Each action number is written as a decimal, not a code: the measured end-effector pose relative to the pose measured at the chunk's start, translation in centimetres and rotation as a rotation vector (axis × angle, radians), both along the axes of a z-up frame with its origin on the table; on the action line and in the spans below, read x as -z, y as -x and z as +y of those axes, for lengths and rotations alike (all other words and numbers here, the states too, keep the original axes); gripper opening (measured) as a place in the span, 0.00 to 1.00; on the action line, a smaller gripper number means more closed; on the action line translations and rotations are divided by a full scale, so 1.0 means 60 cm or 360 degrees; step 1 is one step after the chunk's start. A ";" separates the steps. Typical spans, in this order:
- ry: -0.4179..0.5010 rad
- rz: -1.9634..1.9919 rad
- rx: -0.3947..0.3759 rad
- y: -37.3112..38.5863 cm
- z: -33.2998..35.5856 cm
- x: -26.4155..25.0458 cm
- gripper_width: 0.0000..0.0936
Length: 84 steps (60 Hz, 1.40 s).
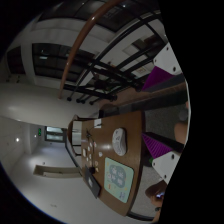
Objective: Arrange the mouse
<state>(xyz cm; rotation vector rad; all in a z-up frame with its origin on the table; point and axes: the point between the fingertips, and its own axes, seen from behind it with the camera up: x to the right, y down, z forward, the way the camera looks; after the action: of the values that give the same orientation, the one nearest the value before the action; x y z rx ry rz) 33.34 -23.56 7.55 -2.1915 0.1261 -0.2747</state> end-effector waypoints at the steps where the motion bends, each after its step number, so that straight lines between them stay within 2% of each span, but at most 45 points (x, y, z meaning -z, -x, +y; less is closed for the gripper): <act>1: -0.0002 0.0004 -0.0004 0.001 0.001 0.001 0.87; 6: 0.0016 0.0066 -0.0055 0.018 0.009 0.021 0.88; 20: -0.0032 0.0299 -0.0305 0.159 0.137 0.097 0.87; 24: -0.0018 0.0348 -0.0345 0.224 0.203 0.122 0.88; 26: -0.0006 0.0362 -0.0359 0.230 0.199 0.128 0.88; 33: -0.0002 0.0304 -0.0344 0.235 0.264 0.150 0.88; 56: 0.0037 0.0227 -0.0154 0.199 0.464 0.156 0.87; 57: 0.0031 0.0235 -0.0140 0.198 0.471 0.157 0.86; 62: 0.0025 0.0230 -0.0063 0.183 0.492 0.158 0.57; 69: -0.0007 0.0257 -0.0071 0.184 0.498 0.156 0.39; 75: -0.0024 0.0264 -0.0061 0.178 0.488 0.152 0.36; 80: -0.0084 0.0200 0.0001 0.168 0.462 0.119 0.36; 84: -0.0142 0.0214 -0.0054 0.213 0.442 0.068 0.36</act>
<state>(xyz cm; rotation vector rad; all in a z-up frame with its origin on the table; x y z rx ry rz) 20.55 2.98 3.46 -2.1208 0.1719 -0.1008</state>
